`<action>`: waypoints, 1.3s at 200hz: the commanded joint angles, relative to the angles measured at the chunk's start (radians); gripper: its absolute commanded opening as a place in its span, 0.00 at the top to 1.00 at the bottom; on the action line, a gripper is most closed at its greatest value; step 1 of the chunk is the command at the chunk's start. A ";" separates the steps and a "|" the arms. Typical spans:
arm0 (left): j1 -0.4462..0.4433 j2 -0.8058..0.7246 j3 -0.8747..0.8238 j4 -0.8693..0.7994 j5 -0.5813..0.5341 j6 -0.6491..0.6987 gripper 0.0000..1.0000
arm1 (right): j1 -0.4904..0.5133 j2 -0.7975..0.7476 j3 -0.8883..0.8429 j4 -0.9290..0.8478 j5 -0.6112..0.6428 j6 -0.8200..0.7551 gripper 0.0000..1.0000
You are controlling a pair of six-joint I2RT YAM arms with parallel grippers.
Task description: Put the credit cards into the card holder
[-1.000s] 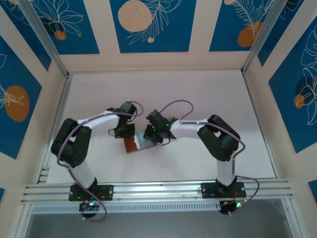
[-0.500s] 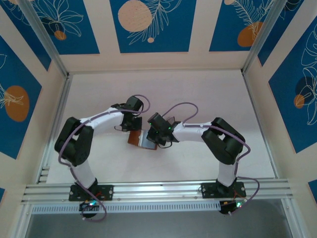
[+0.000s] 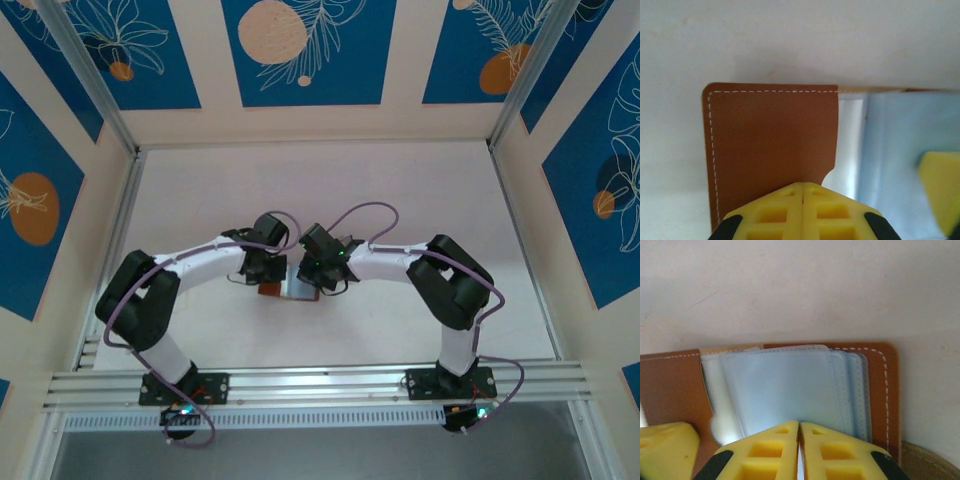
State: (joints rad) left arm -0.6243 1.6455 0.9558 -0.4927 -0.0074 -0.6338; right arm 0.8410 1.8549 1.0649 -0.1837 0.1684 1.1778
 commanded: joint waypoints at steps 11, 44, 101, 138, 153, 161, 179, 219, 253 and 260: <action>-0.002 0.034 -0.038 0.034 -0.032 -0.020 1.00 | -0.019 0.012 0.028 -0.181 0.042 -0.083 0.88; 0.000 0.035 -0.114 0.112 -0.025 -0.050 1.00 | -0.019 0.005 0.125 -0.264 0.026 -0.210 0.86; -0.026 0.001 -0.179 0.184 -0.028 -0.084 1.00 | -0.071 -0.137 0.270 -0.531 0.143 -0.450 0.64; -0.046 0.002 -0.175 0.195 -0.023 -0.098 1.00 | -0.198 -0.138 0.290 -0.629 0.169 -0.533 0.70; -0.054 0.008 -0.169 0.199 -0.022 -0.102 1.00 | -0.236 -0.118 0.298 -0.638 0.170 -0.563 0.73; -0.058 0.010 -0.167 0.202 -0.019 -0.107 1.00 | -0.254 -0.108 0.304 -0.643 0.174 -0.573 0.74; -0.064 0.014 -0.165 0.203 -0.019 -0.110 1.00 | -0.301 -0.089 0.308 -0.626 0.131 -0.596 0.73; -0.067 0.027 -0.163 0.210 -0.009 -0.116 1.00 | -0.370 -0.050 0.308 -0.566 -0.006 -0.636 0.73; -0.067 0.031 -0.160 0.212 -0.011 -0.118 1.00 | -0.389 -0.033 0.300 -0.540 -0.050 -0.641 0.75; -0.067 0.033 -0.159 0.210 -0.011 -0.118 1.00 | -0.382 -0.044 0.288 -0.527 -0.040 -0.642 0.75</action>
State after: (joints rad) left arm -0.6727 1.6207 0.8196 -0.2413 -0.0456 -0.7353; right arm 0.4511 1.8130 1.3521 -0.7391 0.1818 0.5598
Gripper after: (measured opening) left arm 0.041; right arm 0.254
